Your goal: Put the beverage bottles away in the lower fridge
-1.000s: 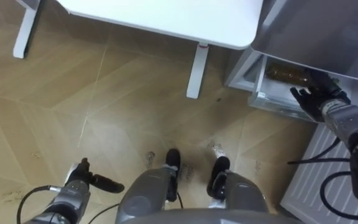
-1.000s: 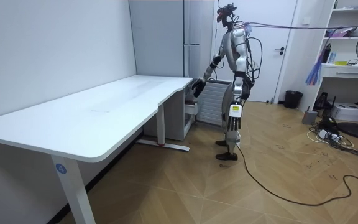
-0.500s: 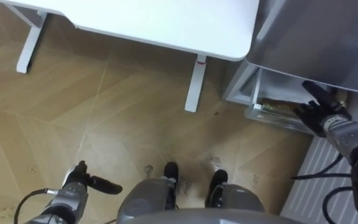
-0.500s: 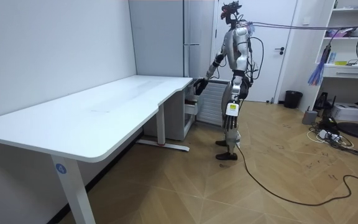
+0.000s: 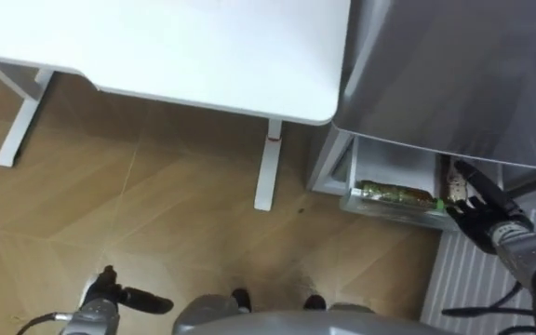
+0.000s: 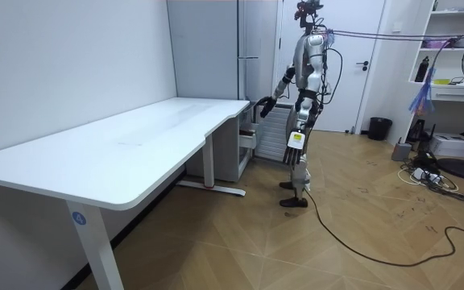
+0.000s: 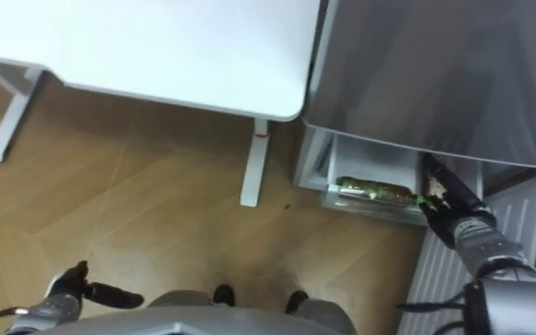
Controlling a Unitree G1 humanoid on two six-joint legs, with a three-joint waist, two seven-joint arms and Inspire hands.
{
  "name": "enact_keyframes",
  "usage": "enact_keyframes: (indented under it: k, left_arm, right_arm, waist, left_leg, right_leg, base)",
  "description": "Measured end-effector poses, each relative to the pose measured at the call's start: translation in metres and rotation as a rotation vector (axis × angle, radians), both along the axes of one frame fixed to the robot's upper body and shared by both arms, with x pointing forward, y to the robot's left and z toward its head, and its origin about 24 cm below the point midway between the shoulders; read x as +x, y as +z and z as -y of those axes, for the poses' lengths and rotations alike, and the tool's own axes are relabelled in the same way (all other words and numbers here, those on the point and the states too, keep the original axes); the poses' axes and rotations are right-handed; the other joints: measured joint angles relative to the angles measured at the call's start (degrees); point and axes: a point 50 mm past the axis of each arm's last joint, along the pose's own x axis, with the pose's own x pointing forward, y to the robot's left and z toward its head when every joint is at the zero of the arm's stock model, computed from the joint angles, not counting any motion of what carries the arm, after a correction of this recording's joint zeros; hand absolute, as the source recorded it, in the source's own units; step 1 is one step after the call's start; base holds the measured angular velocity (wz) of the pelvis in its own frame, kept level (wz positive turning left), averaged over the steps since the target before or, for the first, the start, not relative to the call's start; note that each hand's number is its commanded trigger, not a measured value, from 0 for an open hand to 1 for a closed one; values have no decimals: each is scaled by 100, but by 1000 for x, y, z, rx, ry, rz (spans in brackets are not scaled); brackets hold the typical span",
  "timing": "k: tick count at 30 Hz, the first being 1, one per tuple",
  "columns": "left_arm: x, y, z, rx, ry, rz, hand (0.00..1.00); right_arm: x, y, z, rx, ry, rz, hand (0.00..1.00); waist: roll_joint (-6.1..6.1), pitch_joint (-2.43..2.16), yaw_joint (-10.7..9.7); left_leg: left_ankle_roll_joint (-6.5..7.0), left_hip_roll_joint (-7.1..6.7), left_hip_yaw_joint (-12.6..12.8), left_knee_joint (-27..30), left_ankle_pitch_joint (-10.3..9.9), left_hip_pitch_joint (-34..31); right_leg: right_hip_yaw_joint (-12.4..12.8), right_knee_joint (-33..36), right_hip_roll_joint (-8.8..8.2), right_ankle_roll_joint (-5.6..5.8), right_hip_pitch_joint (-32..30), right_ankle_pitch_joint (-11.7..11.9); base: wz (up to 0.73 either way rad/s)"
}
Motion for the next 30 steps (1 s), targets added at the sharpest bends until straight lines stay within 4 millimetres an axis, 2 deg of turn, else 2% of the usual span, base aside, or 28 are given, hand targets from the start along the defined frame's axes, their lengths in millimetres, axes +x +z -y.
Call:
enact_keyframes:
  k: [3, 6, 9, 13, 14, 15, 18, 20, 22, 26, 27, 28, 30]
  left_arm:
    - [-11, 0, -3, 14, 5, -23, 0]
    - [-23, -1, -4, 27, 8, -46, 0]
    - [-32, -2, -4, 35, 9, -69, 0]
    - [-37, -3, -4, 42, 16, -89, 0]
    - [-37, -4, -3, 40, 16, -89, 0]
    - [-37, -4, -3, 38, 15, -89, 0]
    - [-37, -4, -2, 36, 12, -90, 0]
    - [-29, -5, 1, 33, -17, -83, 0]
    - [-23, -5, 3, 31, -38, -85, 0]
    - [-6, -6, 9, 19, -52, -56, 0]
    - [-4, -5, 10, 18, -55, -50, 0]
    - [-1, -5, 11, 16, -61, -43, 0]
    - [1, -6, 13, 14, -80, -46, 0]
  right_arm:
    - [-5, -1, 1, 5, -21, -2, 0]
    - [-21, -8, 0, 23, -59, 0, 0]
    - [-37, -15, -3, 32, -79, -31, 0]
    - [-48, -22, -9, 55, -119, -44, 0]
    - [-48, -23, -12, 72, -139, -35, 0]
    - [-48, -24, -13, 78, -147, -31, 0]
    - [-47, -26, -18, 88, -160, -23, 0]
    - [-44, -27, -21, 97, -180, -12, 0]
    - [-41, -28, -26, 106, -194, -26, 0]
    - [-25, -29, -39, 156, -224, -15, 0]
    - [-23, -29, -40, 161, -226, -14, 0]
    - [-19, -28, -41, 169, -234, -6, 0]
    - [-14, -27, -43, 179, -251, 10, 0]
  waist:
    - [-17, 5, -52]
    - [-24, 6, -53]
    - [1, 4, -55]
    - [88, 39, -95]
    - [136, 61, -109]
    - [160, 64, -117]
    - [289, 23, -160]
    - [401, 34, -171]
    - [447, 47, -156]
    - [472, 76, -51]
    - [467, 90, -48]
    - [457, 124, -25]
    - [444, 141, -16]
  left_leg:
    - [-13, 8, 1, 8, -57, 125]
    - [-21, 14, 0, 15, -117, 252]
    - [-23, 12, 2, 20, -168, 346]
    - [-23, 14, 12, 15, -178, 340]
    - [-21, 13, 12, 17, -179, 335]
    - [-19, 11, 12, 21, -180, 326]
    - [-11, 10, 15, 94, -186, 151]
    - [0, 11, 7, 240, -215, -71]
    - [3, 8, 14, 337, -216, -259]
    - [1, 14, 57, 862, -301, -895]
    - [-4, 19, 61, 965, -331, -999]
    - [-3, 26, 58, 1200, -397, -1208]
    - [-3, 26, 36, 1541, -514, -1538]
  right_leg:
    - [29, 2, 16, 3, 97, -38]
    - [32, -10, 24, 11, 214, -82]
    - [36, -4, 21, 24, 308, -126]
    - [49, -6, 24, 24, 335, -127]
    - [49, -5, 22, 25, 336, -128]
    - [49, 0, 18, 27, 323, -129]
    - [46, 47, 6, 28, 132, -137]
    - [37, 239, -26, 18, -77, -177]
    - [57, 424, -55, 4, -332, -225]
    - [177, 1095, -137, -57, -1040, -399]
    - [179, 1187, -146, -68, -1139, -427]
    - [181, 1429, -178, -92, -1343, -509]
    - [202, 1752, -221, -104, -1667, -655]
  base:
    - [-4]
    - [0]
    - [0]
    - [0]
    - [0]
    - [0]
    - [0]
    - [0]
    - [-3]
    - [-7]
    - [3]
    - [6]
    - [6]
